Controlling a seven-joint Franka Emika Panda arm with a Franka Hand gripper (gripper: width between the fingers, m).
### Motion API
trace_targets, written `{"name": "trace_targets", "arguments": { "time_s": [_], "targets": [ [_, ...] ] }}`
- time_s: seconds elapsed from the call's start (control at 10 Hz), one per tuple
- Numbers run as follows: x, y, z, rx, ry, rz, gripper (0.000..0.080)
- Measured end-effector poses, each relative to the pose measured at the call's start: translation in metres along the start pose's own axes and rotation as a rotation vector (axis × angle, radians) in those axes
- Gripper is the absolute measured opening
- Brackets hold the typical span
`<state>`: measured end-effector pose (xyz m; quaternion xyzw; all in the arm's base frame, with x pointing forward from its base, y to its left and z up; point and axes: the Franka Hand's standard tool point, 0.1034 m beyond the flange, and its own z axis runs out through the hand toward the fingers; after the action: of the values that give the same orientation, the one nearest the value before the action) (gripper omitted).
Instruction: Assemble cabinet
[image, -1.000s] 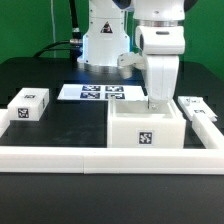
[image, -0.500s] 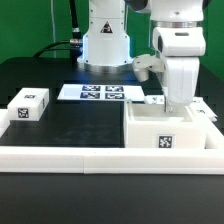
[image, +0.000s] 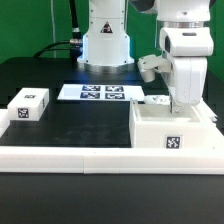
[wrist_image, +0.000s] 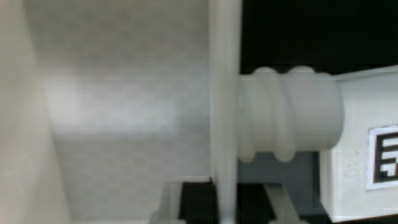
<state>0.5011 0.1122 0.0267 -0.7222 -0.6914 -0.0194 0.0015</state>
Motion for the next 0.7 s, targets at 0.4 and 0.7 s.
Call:
{"name": "trace_targets", "arguments": {
  "time_s": [0.4, 0.7],
  "targets": [
    [-0.0007, 0.0001, 0.0001, 0.000, -0.001, 0.001, 0.0446],
    [-0.0011, 0.0002, 0.0001, 0.000, -0.001, 0.002, 0.0789]
  ]
}}
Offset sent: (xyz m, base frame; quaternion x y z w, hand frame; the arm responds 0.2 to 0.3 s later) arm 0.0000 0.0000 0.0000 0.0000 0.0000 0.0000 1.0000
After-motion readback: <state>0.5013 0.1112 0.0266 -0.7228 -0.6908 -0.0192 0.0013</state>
